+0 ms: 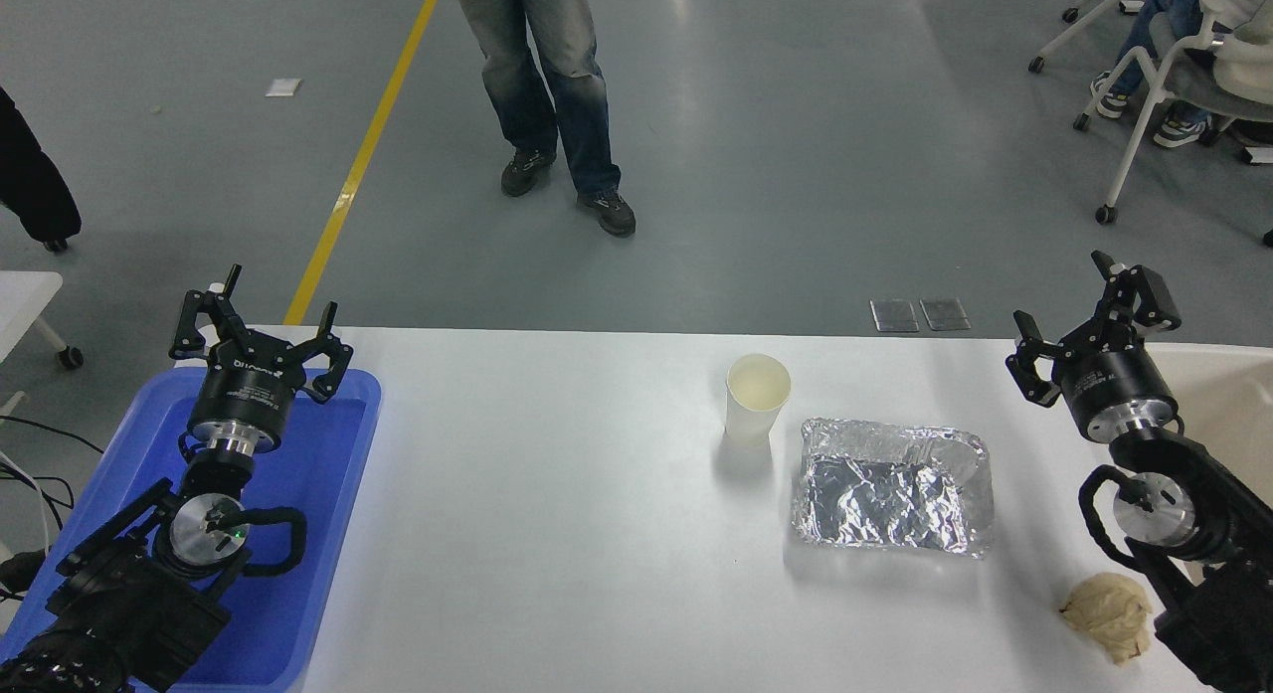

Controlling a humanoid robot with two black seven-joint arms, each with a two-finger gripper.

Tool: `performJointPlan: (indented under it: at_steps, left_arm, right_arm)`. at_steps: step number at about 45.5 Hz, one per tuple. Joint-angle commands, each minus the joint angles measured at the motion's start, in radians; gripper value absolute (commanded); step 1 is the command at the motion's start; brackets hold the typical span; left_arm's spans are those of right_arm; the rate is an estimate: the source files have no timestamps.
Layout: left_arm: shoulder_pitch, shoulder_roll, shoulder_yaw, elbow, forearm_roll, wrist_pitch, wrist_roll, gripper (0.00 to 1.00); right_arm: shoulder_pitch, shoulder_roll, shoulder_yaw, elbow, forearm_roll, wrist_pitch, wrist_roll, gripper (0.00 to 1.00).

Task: Pick up paper cup place in dustbin

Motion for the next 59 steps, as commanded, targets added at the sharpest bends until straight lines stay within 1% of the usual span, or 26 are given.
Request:
performJointPlan:
  at_steps: [1, 7, 14, 18, 25, 28, 32, 35, 41, 46, 47, 49, 59]
  left_arm:
    - [0.0, 0.0, 0.0, 0.0, -0.001, 0.0, 0.0, 1.0]
    - [0.0, 0.0, 0.0, 0.0, -0.001, 0.0, 0.0, 1.0]
    - [0.0, 0.0, 0.0, 0.0, -0.001, 0.0, 0.0, 1.0]
    - [0.0, 0.0, 0.0, 0.0, 0.001, 0.0, 0.0, 1.0]
    - [0.0, 0.0, 0.0, 0.0, 0.001, 0.0, 0.0, 1.0]
    - [0.0, 0.0, 0.0, 0.0, 0.001, 0.0, 0.0, 1.0]
    - [0.0, 0.0, 0.0, 0.0, 0.001, 0.0, 0.0, 1.0]
    - [0.0, 0.0, 0.0, 0.0, 0.001, 0.0, 0.0, 1.0]
    - [0.0, 0.0, 0.0, 0.0, 0.001, 0.0, 0.0, 1.0]
    - [0.0, 0.0, 0.0, 0.0, 0.001, 0.0, 0.0, 1.0]
    - [0.0, 0.0, 0.0, 0.0, 0.001, 0.0, 0.0, 1.0]
    - [0.0, 0.0, 0.002, 0.0, 0.001, 0.0, 0.0, 1.0]
    - [0.0, 0.0, 0.002, 0.0, 0.001, 0.0, 0.0, 1.0]
  right_arm:
    - [0.133, -0.219, -0.258, -0.012, 0.101, -0.008, -0.008, 1.0]
    - [0.296, -0.327, -0.554, -0.023, 0.16, -0.01, -0.011, 1.0]
    - [0.55, -0.4, -0.981, -0.024, 0.171, -0.008, -0.044, 1.0]
    - [0.705, -0.405, -1.232, -0.023, 0.165, -0.007, -0.095, 1.0]
    - [0.99, -0.368, -1.677, -0.001, 0.164, -0.002, -0.219, 1.0]
    - [1.11, -0.322, -1.86, 0.013, 0.165, 0.004, -0.242, 1.0]
    - [1.241, -0.255, -2.082, 0.031, 0.164, 0.009, -0.241, 1.0]
    - [1.322, -0.21, -2.175, 0.043, 0.165, 0.012, -0.239, 1.0]
    - [1.405, -0.157, -2.201, 0.046, 0.161, 0.081, -0.239, 1.0]
    - [1.463, -0.114, -2.21, 0.048, 0.157, 0.208, -0.241, 1.0]
    - [1.482, -0.091, -2.216, 0.051, 0.156, 0.27, -0.241, 1.0]
    - [1.503, -0.071, -2.238, 0.057, 0.156, 0.306, -0.241, 1.0]
    - [1.658, 0.021, -2.37, 0.218, 0.157, 0.433, -0.241, 1.0]
